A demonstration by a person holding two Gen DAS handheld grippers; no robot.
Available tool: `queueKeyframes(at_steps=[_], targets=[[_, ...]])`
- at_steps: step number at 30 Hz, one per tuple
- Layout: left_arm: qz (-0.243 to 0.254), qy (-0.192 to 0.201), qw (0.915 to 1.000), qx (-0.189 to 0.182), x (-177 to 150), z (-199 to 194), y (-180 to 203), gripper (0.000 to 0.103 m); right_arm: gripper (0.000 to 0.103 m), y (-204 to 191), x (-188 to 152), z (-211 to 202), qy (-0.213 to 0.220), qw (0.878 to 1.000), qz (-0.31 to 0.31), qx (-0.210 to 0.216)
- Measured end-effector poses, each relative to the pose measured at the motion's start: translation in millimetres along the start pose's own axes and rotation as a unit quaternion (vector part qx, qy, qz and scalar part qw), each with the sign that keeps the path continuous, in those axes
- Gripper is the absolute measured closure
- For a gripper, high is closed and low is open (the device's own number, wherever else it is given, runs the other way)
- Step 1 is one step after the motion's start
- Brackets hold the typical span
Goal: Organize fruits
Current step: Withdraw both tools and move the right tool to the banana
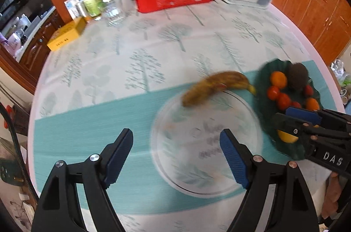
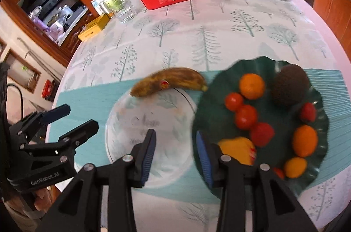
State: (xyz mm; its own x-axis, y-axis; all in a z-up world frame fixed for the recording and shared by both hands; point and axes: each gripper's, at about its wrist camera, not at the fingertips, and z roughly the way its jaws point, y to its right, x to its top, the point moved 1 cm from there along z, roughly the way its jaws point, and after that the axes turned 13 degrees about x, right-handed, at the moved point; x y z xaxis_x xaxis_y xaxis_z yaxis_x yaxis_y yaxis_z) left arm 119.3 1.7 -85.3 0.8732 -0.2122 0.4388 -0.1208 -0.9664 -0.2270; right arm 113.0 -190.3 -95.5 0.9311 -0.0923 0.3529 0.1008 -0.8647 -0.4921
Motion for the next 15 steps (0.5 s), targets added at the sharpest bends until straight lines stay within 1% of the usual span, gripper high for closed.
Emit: queueKeyframes(at_steps=[1, 3, 6, 10, 12, 14, 15], targets=[[-0.001, 0.002, 1.0000, 0.001, 3.6, 3.1, -6.7, 0.023, 0.059, -2.2, 4.4, 4.0, 0.002, 1.000, 0.009, 0.004], [-0.001, 0.010, 0.9999, 0.008, 14.7, 10.8, -23.0, 0.023, 0.053, -5.0, 16.0, 14.7, 0.008, 0.999, 0.034, 0.013], [-0.001, 0.024, 0.9995, 0.018, 29.5, 19.9, -42.0, 0.023, 0.046, -4.6, 32.6, 32.7, 0.022, 0.995, 0.089, 0.024], [-0.002, 0.035, 0.9991, 0.026, 45.5, 35.4, -61.0, 0.022, 0.044, -0.6, 51.1, 62.0, 0.034, 0.986, 0.160, 0.021], [-0.002, 0.035, 0.9990, 0.027, 52.3, 46.1, -69.9, 0.022, 0.044, 3.5, 56.9, 76.9, 0.036, 0.980, 0.194, 0.008], [-0.003, 0.035, 0.9990, 0.027, 56.4, 54.5, -75.6, 0.022, 0.044, 7.5, 60.7, 90.4, 0.034, 0.974, 0.222, -0.032], [-0.004, 0.034, 0.9991, 0.027, 57.7, 58.6, -78.2, 0.022, 0.044, 8.8, 61.8, 94.5, 0.038, 0.971, 0.231, -0.040]])
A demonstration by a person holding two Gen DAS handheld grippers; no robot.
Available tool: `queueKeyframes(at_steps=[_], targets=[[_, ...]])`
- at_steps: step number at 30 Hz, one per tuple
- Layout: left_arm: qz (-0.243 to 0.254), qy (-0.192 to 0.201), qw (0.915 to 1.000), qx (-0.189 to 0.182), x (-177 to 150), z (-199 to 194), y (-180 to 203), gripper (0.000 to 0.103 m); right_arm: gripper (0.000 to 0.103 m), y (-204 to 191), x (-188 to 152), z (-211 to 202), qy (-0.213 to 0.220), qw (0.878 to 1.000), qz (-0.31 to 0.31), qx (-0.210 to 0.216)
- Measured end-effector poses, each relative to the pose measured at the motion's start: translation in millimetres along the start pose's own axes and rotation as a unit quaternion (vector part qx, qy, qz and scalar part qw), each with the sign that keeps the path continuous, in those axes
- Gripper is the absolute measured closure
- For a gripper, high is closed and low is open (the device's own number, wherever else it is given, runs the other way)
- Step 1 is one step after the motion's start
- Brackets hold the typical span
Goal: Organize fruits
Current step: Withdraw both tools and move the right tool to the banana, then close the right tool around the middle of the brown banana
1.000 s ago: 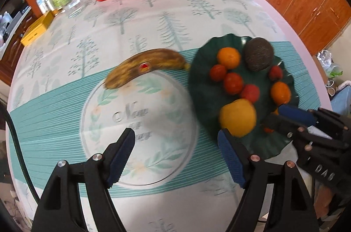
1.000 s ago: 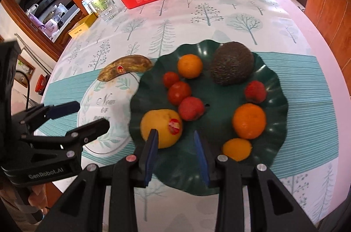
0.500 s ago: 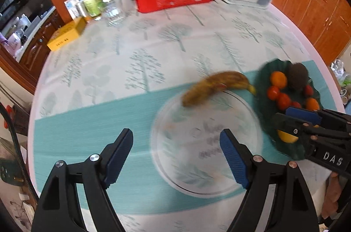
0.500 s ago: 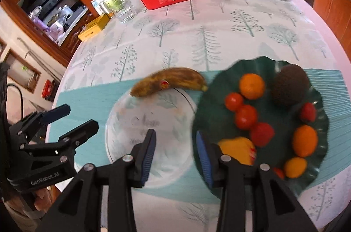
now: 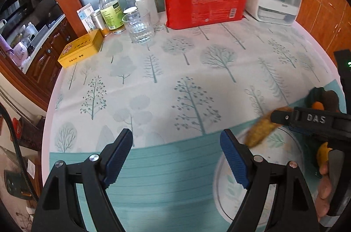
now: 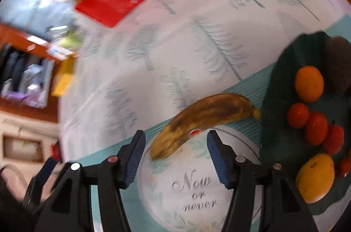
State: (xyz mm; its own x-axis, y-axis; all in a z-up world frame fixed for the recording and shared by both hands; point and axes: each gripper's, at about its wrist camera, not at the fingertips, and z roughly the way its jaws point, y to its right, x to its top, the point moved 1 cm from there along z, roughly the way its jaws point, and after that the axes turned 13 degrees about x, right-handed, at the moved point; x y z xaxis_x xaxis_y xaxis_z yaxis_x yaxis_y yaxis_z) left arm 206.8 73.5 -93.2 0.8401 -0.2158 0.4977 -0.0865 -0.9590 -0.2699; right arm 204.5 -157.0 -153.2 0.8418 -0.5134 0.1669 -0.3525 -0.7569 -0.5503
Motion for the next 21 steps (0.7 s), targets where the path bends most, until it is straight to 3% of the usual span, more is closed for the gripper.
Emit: queueKeyframes(at_steps=[3, 8, 11, 17, 21], targets=[[-0.006, -0.005, 1.0000, -0.004, 2.4, 13.2, -6.9, 0.022, 0.036, -5.8, 0.9, 8.1, 0.017, 0.999, 0.021, -0.020], [-0.027, -0.018, 0.9993, -0.016, 1.9, 30.3, -18.4, 0.022, 0.027, -23.5, -2.1, 21.3, 0.031, 0.995, 0.027, -0.086], [-0.031, -0.023, 0.9990, -0.020, -2.4, 36.7, -24.9, 0.022, 0.027, -25.5, -3.3, 28.4, 0.024, 0.991, 0.037, -0.130], [-0.033, -0.032, 0.9987, -0.023, -10.4, 46.7, -36.7, 0.022, 0.027, -8.3, -6.3, 39.2, 0.019, 0.986, 0.074, -0.151], [-0.041, -0.042, 0.9979, -0.028, -14.9, 52.5, -42.7, 0.022, 0.027, -9.9, -1.0, 42.4, 0.036, 0.983, 0.055, -0.169]])
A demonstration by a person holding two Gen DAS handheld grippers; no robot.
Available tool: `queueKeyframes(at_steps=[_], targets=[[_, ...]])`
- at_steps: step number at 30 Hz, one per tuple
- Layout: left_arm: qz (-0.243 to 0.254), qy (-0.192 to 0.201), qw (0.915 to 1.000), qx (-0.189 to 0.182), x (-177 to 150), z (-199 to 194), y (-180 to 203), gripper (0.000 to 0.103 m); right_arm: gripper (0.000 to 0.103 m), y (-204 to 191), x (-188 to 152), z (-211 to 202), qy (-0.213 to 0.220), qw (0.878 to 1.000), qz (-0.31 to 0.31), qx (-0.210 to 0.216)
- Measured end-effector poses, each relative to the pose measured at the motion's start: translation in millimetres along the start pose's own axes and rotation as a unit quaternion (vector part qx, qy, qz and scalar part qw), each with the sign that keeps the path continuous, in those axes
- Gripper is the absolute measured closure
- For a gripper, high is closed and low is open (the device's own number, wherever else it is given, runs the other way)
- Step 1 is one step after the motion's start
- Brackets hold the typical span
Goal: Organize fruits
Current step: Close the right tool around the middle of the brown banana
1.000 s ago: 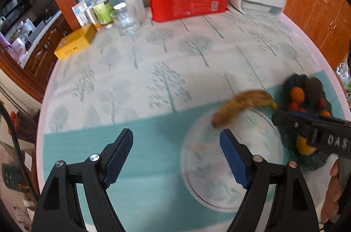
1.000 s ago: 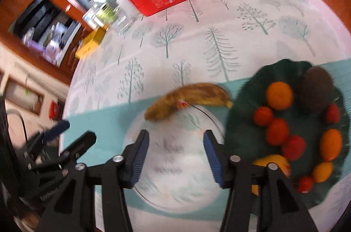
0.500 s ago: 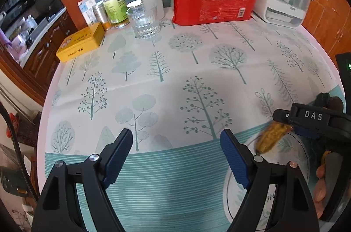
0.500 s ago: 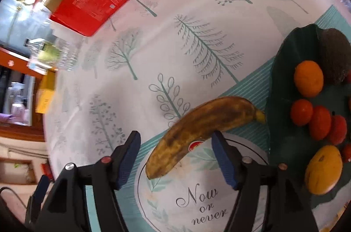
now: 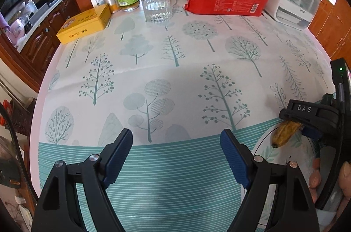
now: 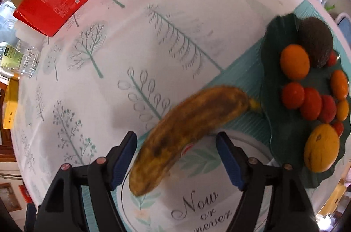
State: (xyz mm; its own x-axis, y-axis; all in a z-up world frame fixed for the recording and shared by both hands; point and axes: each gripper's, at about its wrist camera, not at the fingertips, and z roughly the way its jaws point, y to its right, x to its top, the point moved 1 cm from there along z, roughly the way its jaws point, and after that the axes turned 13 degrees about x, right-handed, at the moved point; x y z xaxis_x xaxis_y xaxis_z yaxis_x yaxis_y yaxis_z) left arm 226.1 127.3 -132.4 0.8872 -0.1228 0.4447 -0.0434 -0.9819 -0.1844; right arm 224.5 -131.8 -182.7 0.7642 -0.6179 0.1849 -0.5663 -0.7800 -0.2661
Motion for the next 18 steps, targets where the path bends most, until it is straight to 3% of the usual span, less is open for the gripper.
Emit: queueKeyframes(at_steps=[4, 9, 18], targets=[[0.003, 0.000, 1.0000, -0.001, -3.7, -0.6, -0.7, 0.022, 0.032, -6.7, -5.0, -0.5, 0.012, 0.999, -0.031, -0.025], [0.008, -0.002, 1.0000, -0.003, -10.9, -5.2, -1.2, 0.022, 0.057, -15.2, -16.6, -8.2, 0.013, 0.997, -0.079, 0.015], [0.012, -0.011, 0.9998, -0.006, -32.1, -15.4, 2.2, 0.022, 0.068, -2.3, -55.1, -26.2, -0.010, 0.985, -0.159, 0.072]])
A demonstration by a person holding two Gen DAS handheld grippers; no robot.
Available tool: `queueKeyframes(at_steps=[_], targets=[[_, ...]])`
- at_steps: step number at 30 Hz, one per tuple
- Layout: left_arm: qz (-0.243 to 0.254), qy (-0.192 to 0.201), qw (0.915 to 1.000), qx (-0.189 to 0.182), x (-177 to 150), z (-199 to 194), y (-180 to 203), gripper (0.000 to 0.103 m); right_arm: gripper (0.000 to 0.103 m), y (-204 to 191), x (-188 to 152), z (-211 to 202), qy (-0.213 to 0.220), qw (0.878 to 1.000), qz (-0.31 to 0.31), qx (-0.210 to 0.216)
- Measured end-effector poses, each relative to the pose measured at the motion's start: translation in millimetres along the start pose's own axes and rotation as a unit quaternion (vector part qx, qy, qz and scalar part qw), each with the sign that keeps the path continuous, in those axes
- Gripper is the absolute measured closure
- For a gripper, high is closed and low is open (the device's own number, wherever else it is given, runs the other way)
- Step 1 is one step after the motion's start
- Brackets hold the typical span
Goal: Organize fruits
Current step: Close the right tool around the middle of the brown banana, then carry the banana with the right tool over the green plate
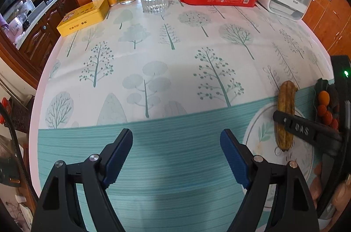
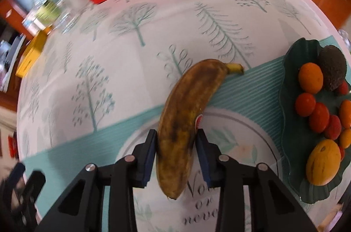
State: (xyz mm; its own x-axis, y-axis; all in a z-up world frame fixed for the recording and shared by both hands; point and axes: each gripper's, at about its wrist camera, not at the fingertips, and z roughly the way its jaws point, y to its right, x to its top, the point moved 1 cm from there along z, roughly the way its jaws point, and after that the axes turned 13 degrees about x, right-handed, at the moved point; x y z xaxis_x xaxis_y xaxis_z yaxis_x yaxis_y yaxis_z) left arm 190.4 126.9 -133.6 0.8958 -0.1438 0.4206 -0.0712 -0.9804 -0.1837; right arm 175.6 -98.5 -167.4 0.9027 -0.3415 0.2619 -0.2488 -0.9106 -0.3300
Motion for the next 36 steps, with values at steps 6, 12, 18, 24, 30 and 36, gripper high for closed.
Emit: queueKeyframes(at_steps=[6, 12, 18, 24, 30, 36], targets=[[-0.002, -0.011, 0.9999, -0.005, -16.9, -8.5, 7.9, 0.022, 0.069, -3.5, -31.8, -17.2, -0.025, 0.994, -0.042, 0.096], [0.001, -0.018, 0.9997, -0.014, -30.1, -23.5, 29.3, 0.022, 0.070, 1.8, -49.2, -48.5, -0.026, 0.985, -0.069, 0.156], [0.014, -0.014, 0.9996, -0.019, -31.7, -41.6, 68.1, 0.022, 0.070, 21.4, -51.0, -84.4, -0.010, 0.978, -0.082, 0.192], [0.012, -0.010, 0.9995, -0.028, -27.2, -56.4, 103.1, 0.022, 0.071, 49.3, -48.6, -107.1, -0.012, 0.975, -0.095, 0.202], [0.010, -0.001, 0.9993, -0.035, -22.5, -74.5, 131.4, 0.022, 0.071, 71.6, -44.5, -132.6, -0.010, 0.971, -0.108, 0.215], [0.007, 0.010, 0.9990, -0.044, -15.5, -90.7, 158.0, 0.022, 0.071, 92.7, -31.4, -166.3, 0.013, 0.965, -0.119, 0.235]])
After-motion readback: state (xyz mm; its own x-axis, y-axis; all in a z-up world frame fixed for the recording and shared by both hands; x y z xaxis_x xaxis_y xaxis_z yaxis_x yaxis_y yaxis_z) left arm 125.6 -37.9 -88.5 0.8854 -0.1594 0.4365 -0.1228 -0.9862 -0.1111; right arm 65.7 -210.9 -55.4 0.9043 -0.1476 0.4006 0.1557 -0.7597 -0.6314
